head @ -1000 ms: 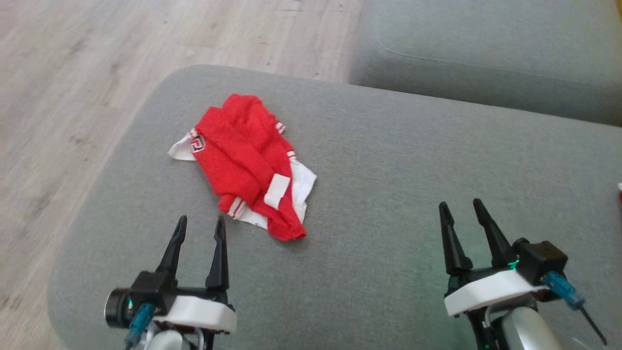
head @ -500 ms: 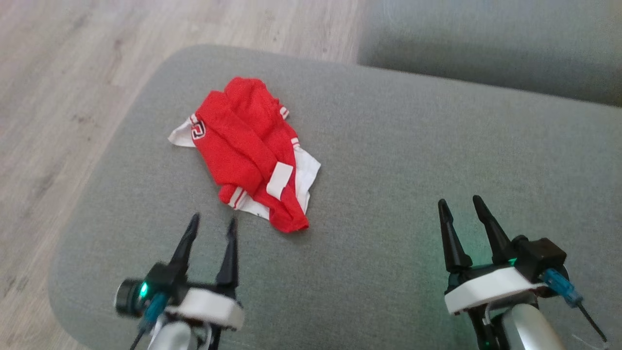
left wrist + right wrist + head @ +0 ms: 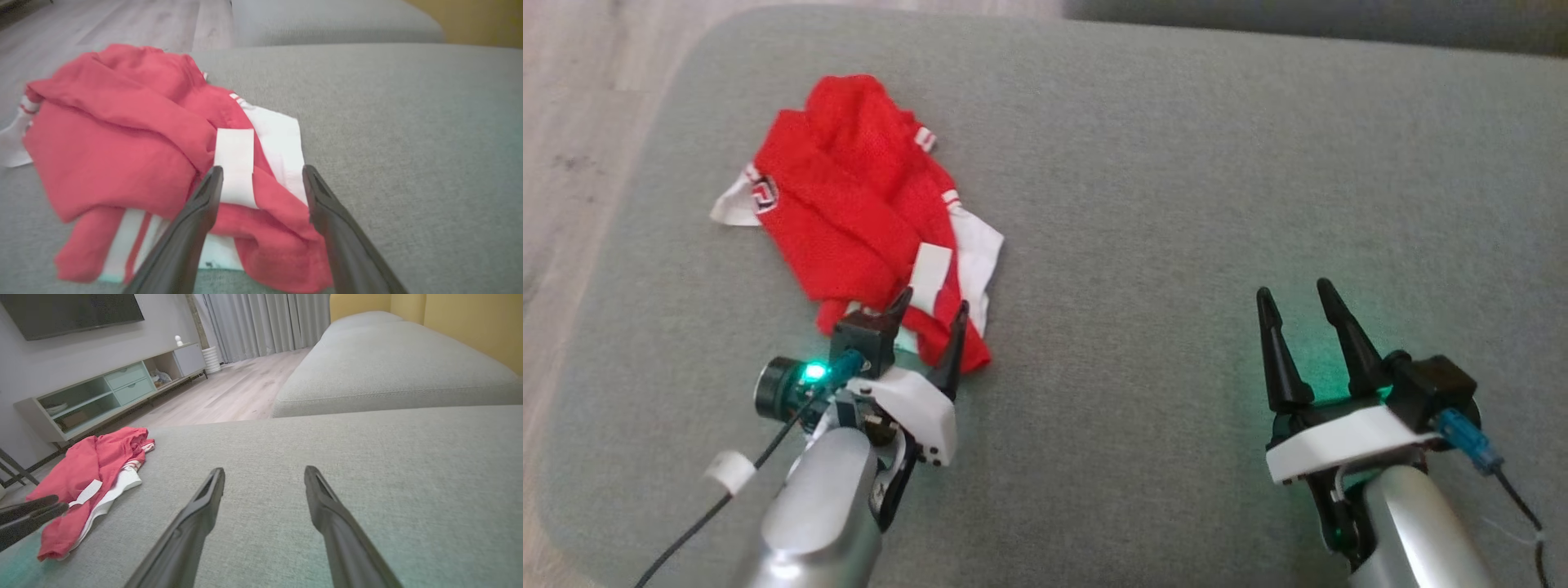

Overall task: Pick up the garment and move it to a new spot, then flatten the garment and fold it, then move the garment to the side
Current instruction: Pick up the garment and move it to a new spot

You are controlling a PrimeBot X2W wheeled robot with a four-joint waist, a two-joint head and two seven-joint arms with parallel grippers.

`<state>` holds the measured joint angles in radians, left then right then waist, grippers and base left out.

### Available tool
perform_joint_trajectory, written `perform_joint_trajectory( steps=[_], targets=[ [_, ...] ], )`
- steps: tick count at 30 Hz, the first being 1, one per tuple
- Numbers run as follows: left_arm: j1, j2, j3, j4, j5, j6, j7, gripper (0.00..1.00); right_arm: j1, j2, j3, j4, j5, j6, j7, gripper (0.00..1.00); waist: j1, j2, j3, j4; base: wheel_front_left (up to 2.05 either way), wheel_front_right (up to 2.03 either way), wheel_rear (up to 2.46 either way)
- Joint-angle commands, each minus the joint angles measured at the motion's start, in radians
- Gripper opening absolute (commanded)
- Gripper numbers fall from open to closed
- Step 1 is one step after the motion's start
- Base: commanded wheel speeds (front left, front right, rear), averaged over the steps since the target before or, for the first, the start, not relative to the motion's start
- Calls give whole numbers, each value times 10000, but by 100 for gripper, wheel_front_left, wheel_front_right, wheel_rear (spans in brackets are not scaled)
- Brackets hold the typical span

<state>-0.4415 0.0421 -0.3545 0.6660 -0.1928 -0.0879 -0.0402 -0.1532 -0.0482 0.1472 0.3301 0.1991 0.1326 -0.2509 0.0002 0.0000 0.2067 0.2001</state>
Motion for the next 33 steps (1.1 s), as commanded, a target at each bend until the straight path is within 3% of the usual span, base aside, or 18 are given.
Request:
perform_joint_trajectory(
  steps=[1, 4, 7, 8, 9, 10, 11, 20, 26, 33],
  targets=[
    [-542, 137, 338, -26, 24, 142, 43, 100, -385, -20, 237, -349, -60, -19, -108, 100, -2, 0, 253, -277, 0, 0, 0],
    [-824, 176, 388, 492, 103, 470, 108, 100, -446, -20, 192, -339, -31, -19, -109, 100, -2, 0, 336, -423, 0, 0, 0],
    [-967, 164, 378, 860, 3, 471, 91, 100, -438, -20, 108, -326, -10, -19, -109, 100, -2, 0, 357, -487, 0, 0, 0],
    [-999, 160, 360, 954, -23, 456, 61, 57, -437, -20, 97, -316, -9, -19, -109, 100, -2, 0, 353, -500, 0, 0, 0],
    [-999, 160, 360, 954, -23, 456, 61, 57, -437, -20, 97, -316, -9, -19, -109, 100, -2, 0, 353, -500, 0, 0, 0],
    [-1026, 157, 343, 1030, -44, 447, 7, 11, -434, -20, 88, -303, -9, -19, -109, 100, -2, 0, 340, -509, 0, 0, 0],
    [-1047, 154, 337, 1091, -70, 439, -66, 0, -431, -20, 79, -286, -9, -19, -109, 100, -2, 0, 316, -514, 0, 0, 0],
    [-1188, 221, 340, 954, -243, 269, -1201, 0, -363, -20, 74, -92, 101, -19, -109, 100, -2, 0, -199, -557, 0, 0, 0],
    [-1386, 343, 226, -1107, -207, 10, -2095, 0, -318, -20, 209, -102, 279, -19, -109, 100, -2, 0, -635, -1017, 0, 0, 0],
    [-2419, 604, -27, -3737, -239, -229, -1780, 0, -401, -20, 447, -218, 629, -19, -109, 100, -2, 0, -531, -1997, 0, 0, 0]
  ],
)
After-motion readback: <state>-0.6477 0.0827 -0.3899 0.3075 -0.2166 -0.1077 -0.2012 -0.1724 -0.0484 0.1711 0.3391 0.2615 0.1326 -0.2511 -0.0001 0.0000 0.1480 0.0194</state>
